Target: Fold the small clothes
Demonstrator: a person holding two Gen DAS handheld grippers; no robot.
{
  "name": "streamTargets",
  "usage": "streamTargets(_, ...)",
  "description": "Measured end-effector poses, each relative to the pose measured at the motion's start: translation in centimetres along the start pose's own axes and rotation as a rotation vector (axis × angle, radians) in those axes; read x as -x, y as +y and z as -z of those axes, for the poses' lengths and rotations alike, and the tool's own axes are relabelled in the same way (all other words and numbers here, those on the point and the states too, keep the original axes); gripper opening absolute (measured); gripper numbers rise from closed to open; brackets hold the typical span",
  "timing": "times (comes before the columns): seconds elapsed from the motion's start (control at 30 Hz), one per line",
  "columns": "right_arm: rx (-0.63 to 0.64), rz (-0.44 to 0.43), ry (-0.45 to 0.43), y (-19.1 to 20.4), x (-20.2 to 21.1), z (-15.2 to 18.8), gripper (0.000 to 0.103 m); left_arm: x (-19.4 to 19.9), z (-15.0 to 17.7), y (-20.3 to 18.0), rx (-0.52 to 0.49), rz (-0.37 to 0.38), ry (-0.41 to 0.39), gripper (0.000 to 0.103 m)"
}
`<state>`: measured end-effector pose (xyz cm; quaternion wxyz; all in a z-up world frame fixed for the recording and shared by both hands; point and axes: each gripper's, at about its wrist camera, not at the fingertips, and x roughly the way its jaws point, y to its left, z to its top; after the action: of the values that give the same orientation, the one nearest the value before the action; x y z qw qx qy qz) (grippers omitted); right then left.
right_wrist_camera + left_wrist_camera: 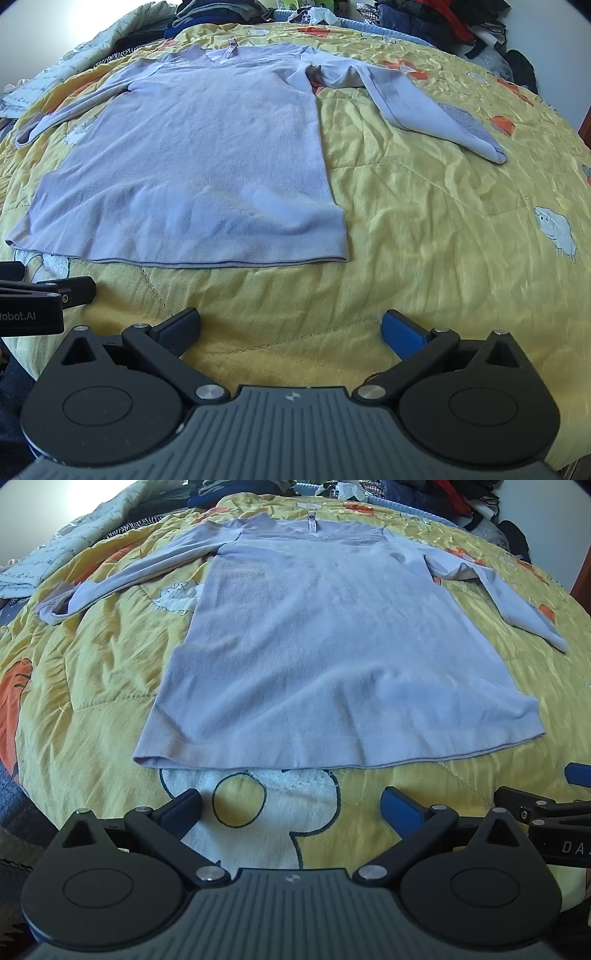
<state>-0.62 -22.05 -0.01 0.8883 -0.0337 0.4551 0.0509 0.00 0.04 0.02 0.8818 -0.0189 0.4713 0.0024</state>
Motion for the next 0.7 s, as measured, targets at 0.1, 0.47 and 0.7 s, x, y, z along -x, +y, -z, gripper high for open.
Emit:
streamTargets(0.1,0.001,0.0,-0.001,0.0,0.01,0.01,0.103,0.0,0.0,0.03,0.003,0.0,-0.002,0.103)
streamTargets(0.47,0.001,0.0,-0.004,-0.02,0.04,0.09,0.103,0.14,-0.09,0.15,0.004,0.0,-0.005,0.103)
streamTargets(0.7,0.003,-0.002,-0.007,-0.08,-0.06,0.14,0.103,0.12,0.09,0.27,0.003,-0.001,-0.008,0.103)
